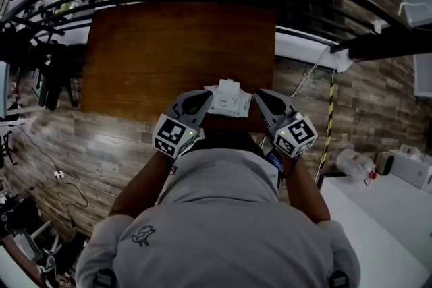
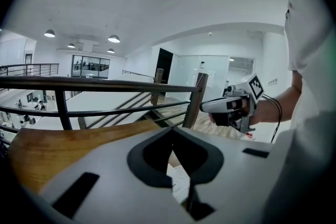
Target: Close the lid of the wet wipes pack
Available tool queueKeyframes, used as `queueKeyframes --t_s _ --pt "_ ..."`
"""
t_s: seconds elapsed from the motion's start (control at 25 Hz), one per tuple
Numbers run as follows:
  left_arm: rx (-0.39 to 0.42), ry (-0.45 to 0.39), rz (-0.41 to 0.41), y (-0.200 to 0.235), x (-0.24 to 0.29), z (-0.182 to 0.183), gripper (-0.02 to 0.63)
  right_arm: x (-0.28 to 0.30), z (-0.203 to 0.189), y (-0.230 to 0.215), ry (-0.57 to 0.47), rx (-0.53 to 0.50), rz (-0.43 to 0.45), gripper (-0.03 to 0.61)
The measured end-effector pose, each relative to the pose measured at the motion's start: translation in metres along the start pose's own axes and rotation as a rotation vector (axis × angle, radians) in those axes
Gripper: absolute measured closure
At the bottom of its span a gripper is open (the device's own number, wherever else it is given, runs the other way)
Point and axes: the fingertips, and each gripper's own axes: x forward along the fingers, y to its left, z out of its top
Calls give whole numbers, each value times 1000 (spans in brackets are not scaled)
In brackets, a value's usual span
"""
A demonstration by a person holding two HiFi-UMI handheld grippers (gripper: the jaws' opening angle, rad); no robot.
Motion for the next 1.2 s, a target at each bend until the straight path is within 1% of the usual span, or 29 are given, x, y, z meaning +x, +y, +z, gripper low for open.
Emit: queueKeyframes --t_s 0.12,0.32,0.68,0.88,1.04,1.2 --pt "-16 16 5 3 7 -9 604 3 -11 -8 16 30 2 543" --pt "-34 51 7 7 20 -25 604 9 -32 -19 54 50 19 543" --pt "-60 125 -18 2 44 -59 604 23 -67 -40 113 97 36 541" --pt "-104 173 -20 7 57 -83 604 32 -90 -56 154 130 41 540" --pt "-126 206 -6 15 64 -102 604 40 -105 -61 183 157 62 503" --pt "-145 240 3 18 73 -118 604 46 -115 -65 205 168 82 489"
